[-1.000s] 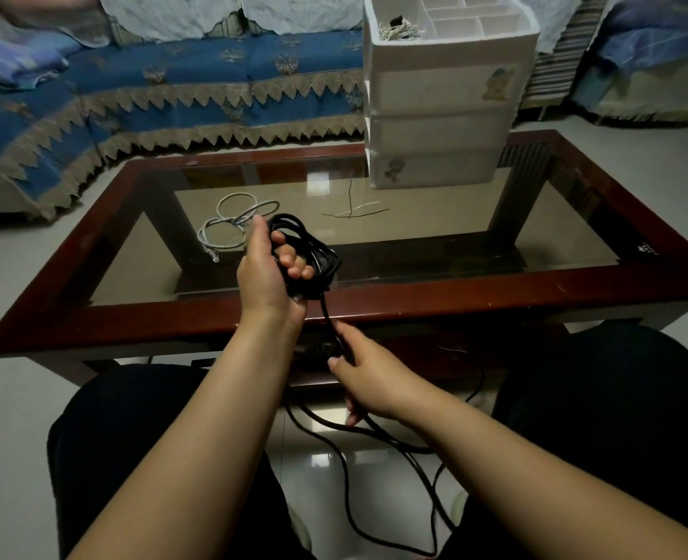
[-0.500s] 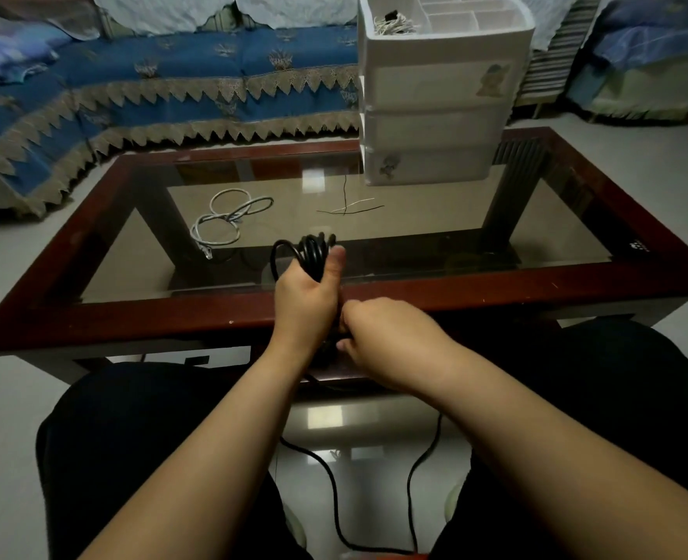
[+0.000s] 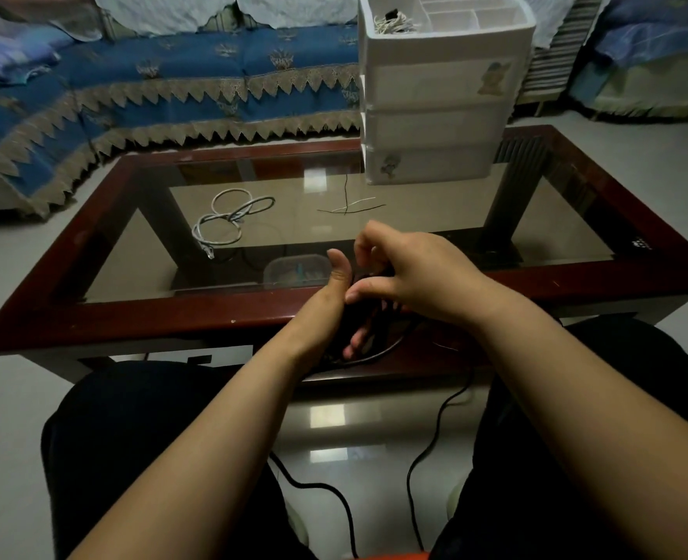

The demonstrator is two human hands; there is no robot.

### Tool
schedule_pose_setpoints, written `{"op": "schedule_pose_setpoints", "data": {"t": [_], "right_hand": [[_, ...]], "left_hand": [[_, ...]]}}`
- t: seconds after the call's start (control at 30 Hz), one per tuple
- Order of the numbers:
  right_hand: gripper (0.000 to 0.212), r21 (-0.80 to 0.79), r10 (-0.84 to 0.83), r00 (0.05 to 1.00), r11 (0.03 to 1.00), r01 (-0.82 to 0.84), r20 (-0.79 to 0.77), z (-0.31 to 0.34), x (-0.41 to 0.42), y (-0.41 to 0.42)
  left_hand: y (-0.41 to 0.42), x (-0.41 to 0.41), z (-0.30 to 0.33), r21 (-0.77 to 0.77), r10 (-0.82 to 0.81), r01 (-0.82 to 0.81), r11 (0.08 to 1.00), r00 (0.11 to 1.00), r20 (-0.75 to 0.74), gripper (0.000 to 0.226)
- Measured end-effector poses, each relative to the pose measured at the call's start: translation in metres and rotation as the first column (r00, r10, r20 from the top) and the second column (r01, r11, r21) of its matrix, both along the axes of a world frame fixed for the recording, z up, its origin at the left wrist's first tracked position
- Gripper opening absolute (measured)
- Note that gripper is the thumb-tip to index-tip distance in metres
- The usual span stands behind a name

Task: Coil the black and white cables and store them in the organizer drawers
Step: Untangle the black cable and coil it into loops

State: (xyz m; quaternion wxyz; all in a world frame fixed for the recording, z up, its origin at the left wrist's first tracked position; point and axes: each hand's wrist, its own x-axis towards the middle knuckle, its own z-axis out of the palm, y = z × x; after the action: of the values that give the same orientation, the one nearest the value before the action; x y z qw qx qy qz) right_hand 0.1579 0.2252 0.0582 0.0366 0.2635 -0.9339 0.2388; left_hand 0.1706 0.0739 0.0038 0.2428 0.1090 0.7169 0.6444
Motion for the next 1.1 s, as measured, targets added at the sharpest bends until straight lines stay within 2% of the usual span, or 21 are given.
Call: {"op": "schedule_pose_setpoints", "data": {"t": [0.07, 0.17, 0.2, 0.27, 0.33, 0.4, 0.47, 0.53, 0.6, 0.63, 0.7, 0.77, 0.87, 0.93, 0.97, 1.03, 1.1], "right_hand": [[0.037, -0.013, -0.011, 0.998, 1.000, 0.012, 0.055, 0.000, -0.005, 0.004], [0.033, -0.051, -0.032, 0.995, 0.998, 0.037, 0.094, -0.005, -0.012, 0.008], [0.032, -0.070, -0.039, 0.993, 0.996, 0.047, 0.110, -0.007, -0.014, 0.008], [0.031, -0.130, -0.028, 0.984, 0.990, 0.051, 0.174, -0.011, -0.015, 0.007], [0.028, -0.213, 0.014, 0.961, 0.976, 0.047, 0.277, -0.012, -0.015, 0.009], [0.028, -0.162, 0.003, 0.935, 0.985, 0.058, 0.354, -0.015, -0.017, 0.017], [0.033, 0.050, -0.113, 0.939, 0.993, 0.103, 0.324, -0.024, -0.020, 0.025], [0.040, 0.210, -0.278, 0.951, 0.946, 0.247, 0.136, -0.041, -0.022, 0.030], [0.051, 0.219, -0.398, 0.916, 0.890, 0.399, -0.052, -0.060, -0.021, 0.031], [0.058, 0.182, -0.448, 0.892, 0.873, 0.452, -0.064, -0.068, -0.020, 0.029], [0.069, 0.070, -0.540, 0.839, 0.841, 0.536, 0.066, -0.079, -0.019, 0.026], [0.064, -0.036, -0.595, 0.788, 0.794, 0.607, 0.158, -0.085, -0.017, 0.028], [0.032, -0.202, -0.585, 0.811, 0.791, 0.577, 0.024, -0.083, -0.010, 0.037], [0.022, -0.369, -0.543, 0.839, 0.772, 0.518, 0.040, -0.079, -0.008, 0.043], [0.021, -0.459, -0.529, 0.840, 0.721, 0.519, 0.120, -0.078, -0.010, 0.045], [0.023, -0.590, -0.502, 0.790, 0.536, 0.604, 0.352, -0.082, -0.017, 0.050], [0.020, -0.608, -0.512, 0.700, 0.370, 0.703, 0.498, -0.088, -0.024, 0.056]], "left_hand": [[-0.003, 0.000, 0.001, 0.016, -0.079, 0.079, 0.997, 0.997, -0.005, 0.103], [-0.010, -0.003, 0.000, 0.094, -0.187, 0.190, 0.977, 0.981, -0.046, 0.082], [-0.011, -0.004, 0.002, 0.117, -0.212, 0.215, 0.969, 0.976, -0.039, 0.070], [-0.015, -0.004, 0.007, 0.077, -0.237, 0.240, 0.968, 0.970, -0.048, 0.025], [-0.020, -0.005, 0.009, 0.022, -0.172, 0.173, 0.985, 0.984, -0.049, 0.002], [-0.027, -0.010, 0.006, 0.021, -0.043, 0.045, 0.999, 0.997, -0.058, 0.014], [-0.036, -0.015, 0.006, 0.075, 0.111, -0.108, 0.991, 0.993, -0.044, 0.029], [-0.041, -0.019, 0.008, 0.146, 0.223, -0.214, 0.966, 0.974, -0.048, 0.039], [-0.041, -0.022, 0.010, 0.222, 0.289, -0.273, 0.936, 0.956, -0.046, 0.042], [-0.040, -0.023, 0.010, 0.279, 0.309, -0.291, 0.915, 0.951, -0.023, 0.042], [-0.038, -0.024, 0.009, 0.437, 0.336, -0.341, 0.832, 0.937, 0.091, 0.040], [-0.042, -0.027, 0.010, 0.559, 0.377, -0.425, 0.712, 0.903, 0.206, 0.038], [-0.057, -0.034, 0.011, 0.650, 0.483, -0.576, 0.495, 0.805, 0.345, 0.033], [-0.067, -0.040, 0.010, 0.661, 0.533, -0.664, 0.348, 0.721, 0.443, 0.033], [-0.071, -0.043, 0.009, 0.652, 0.548, -0.703, 0.285, 0.677, 0.491, 0.034], [-0.078, -0.045, 0.006, 0.617, 0.553, -0.766, 0.179, 0.597, 0.581, 0.036], [-0.082, -0.046, 0.001, 0.581, 0.535, -0.807, 0.110, 0.541, 0.649, 0.039]]}}
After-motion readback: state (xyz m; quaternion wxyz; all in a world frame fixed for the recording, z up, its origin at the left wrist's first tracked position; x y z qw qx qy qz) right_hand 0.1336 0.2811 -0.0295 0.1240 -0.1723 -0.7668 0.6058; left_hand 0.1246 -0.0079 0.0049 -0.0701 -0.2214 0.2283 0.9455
